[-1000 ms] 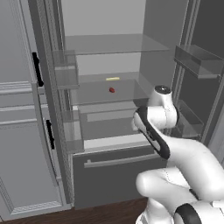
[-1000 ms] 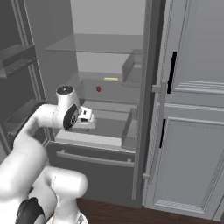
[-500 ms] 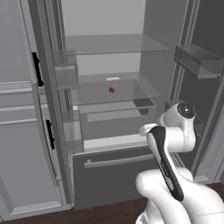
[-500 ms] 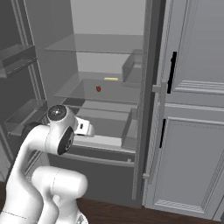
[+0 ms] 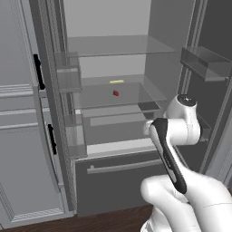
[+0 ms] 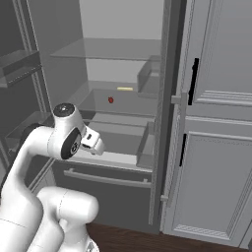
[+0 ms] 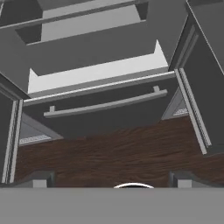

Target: Take the strawberry from the fridge and place it on top of the pancake, located on the dining counter.

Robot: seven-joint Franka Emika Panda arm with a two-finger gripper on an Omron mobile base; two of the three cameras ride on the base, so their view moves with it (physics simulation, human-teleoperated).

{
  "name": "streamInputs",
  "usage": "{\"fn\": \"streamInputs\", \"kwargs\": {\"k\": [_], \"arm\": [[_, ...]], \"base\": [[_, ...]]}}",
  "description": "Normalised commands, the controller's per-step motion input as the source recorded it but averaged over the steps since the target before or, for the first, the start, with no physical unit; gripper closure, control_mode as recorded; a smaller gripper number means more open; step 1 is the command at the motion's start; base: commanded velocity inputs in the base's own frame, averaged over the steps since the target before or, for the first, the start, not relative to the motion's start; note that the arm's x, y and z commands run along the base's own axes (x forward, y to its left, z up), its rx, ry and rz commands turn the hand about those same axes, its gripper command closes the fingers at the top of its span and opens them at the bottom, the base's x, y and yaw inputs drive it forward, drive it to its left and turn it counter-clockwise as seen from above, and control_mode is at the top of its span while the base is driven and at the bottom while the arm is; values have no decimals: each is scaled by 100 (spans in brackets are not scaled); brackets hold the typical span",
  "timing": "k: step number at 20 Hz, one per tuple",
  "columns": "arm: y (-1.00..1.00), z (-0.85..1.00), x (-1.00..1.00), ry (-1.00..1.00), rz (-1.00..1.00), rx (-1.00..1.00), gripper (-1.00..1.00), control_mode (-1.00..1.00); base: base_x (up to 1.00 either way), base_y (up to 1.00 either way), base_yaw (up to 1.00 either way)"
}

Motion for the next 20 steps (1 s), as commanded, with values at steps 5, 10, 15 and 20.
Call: {"fn": "streamInputs", "kwargs": {"k": [5,10,15,20], "arm": [[5,-50,-28,-3,9,0,-100,-100],[1,-14,-18,-6,22,-12,-100,-100],[0,-14,-1,2,9,-13,-100,-100],[0,0,0,0,0,0,-100,-100]], "base": [[0,0,0],[0,0,0],[0,0,0],[0,0,0]]}}
